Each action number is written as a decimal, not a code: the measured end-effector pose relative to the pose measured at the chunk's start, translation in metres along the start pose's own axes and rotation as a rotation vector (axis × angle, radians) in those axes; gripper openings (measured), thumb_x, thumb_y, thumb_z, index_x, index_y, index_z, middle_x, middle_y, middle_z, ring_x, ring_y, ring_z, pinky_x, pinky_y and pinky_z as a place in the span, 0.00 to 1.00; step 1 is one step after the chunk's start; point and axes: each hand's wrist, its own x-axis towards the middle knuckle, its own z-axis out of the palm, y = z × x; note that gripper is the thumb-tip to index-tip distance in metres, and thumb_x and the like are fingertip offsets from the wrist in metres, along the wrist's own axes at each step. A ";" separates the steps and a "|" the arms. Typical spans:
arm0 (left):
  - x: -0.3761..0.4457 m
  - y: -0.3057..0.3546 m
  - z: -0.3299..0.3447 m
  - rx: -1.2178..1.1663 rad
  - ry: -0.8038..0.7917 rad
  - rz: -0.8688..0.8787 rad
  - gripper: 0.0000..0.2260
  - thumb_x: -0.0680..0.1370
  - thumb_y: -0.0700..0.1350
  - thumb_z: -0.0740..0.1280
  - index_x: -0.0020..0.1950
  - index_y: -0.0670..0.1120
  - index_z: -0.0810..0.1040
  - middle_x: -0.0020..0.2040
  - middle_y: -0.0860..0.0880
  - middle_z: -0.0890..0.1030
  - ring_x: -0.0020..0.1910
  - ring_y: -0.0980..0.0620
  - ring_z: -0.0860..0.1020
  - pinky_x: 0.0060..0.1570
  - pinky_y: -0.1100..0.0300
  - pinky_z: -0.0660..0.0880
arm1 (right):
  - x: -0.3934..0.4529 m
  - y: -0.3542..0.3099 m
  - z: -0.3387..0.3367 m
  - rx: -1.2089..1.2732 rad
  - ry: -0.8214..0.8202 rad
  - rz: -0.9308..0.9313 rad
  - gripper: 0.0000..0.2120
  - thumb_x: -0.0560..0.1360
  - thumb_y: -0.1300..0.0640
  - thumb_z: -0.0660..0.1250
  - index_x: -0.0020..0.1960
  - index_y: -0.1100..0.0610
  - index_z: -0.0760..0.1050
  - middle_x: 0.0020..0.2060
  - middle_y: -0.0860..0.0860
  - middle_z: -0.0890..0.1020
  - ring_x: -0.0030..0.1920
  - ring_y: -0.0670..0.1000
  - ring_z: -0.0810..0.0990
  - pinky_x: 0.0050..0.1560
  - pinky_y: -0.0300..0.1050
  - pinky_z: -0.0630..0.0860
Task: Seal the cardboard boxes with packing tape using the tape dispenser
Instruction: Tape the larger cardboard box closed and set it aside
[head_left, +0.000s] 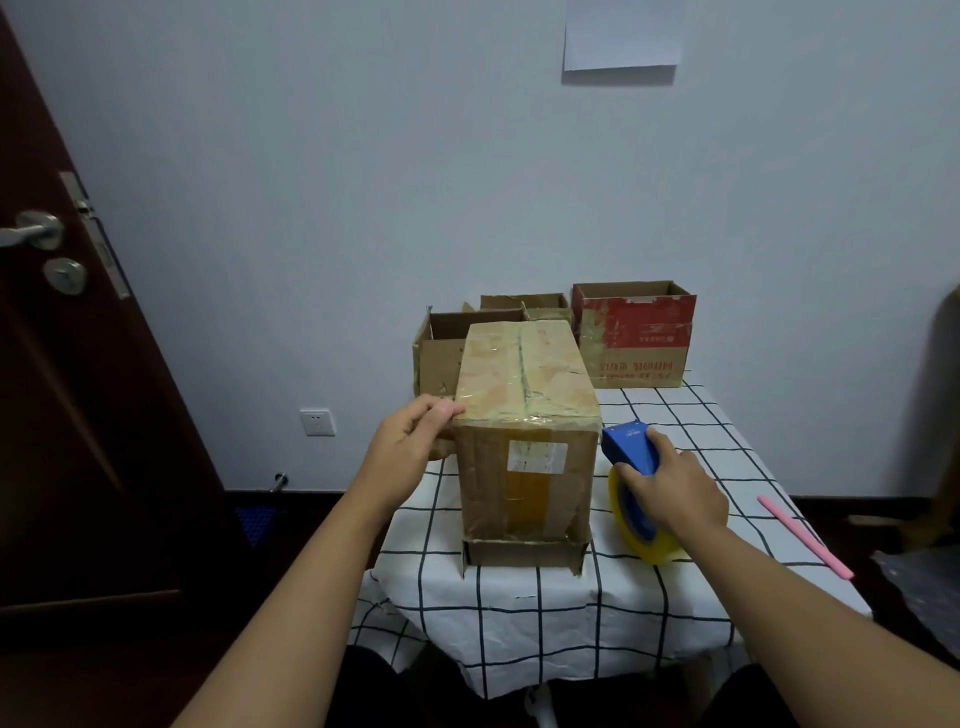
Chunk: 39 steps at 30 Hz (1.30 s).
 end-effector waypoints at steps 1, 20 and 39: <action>0.001 0.001 0.003 0.027 0.018 0.002 0.09 0.80 0.54 0.62 0.50 0.53 0.81 0.47 0.60 0.82 0.50 0.58 0.81 0.43 0.65 0.79 | 0.000 0.000 0.000 -0.002 0.001 0.000 0.33 0.76 0.33 0.59 0.77 0.41 0.55 0.56 0.55 0.75 0.51 0.58 0.77 0.40 0.49 0.73; 0.004 0.002 0.020 0.458 0.148 0.157 0.08 0.77 0.54 0.69 0.43 0.56 0.72 0.47 0.57 0.76 0.48 0.68 0.74 0.38 0.77 0.70 | -0.003 0.003 0.003 0.027 0.030 -0.017 0.32 0.75 0.32 0.60 0.75 0.40 0.55 0.49 0.51 0.69 0.43 0.55 0.72 0.38 0.49 0.71; 0.007 0.014 0.041 1.040 0.285 0.178 0.26 0.71 0.75 0.58 0.49 0.52 0.68 0.53 0.53 0.71 0.51 0.54 0.71 0.42 0.59 0.75 | -0.007 0.004 0.000 0.049 0.016 -0.033 0.32 0.75 0.33 0.60 0.75 0.39 0.55 0.49 0.50 0.68 0.43 0.55 0.72 0.39 0.49 0.71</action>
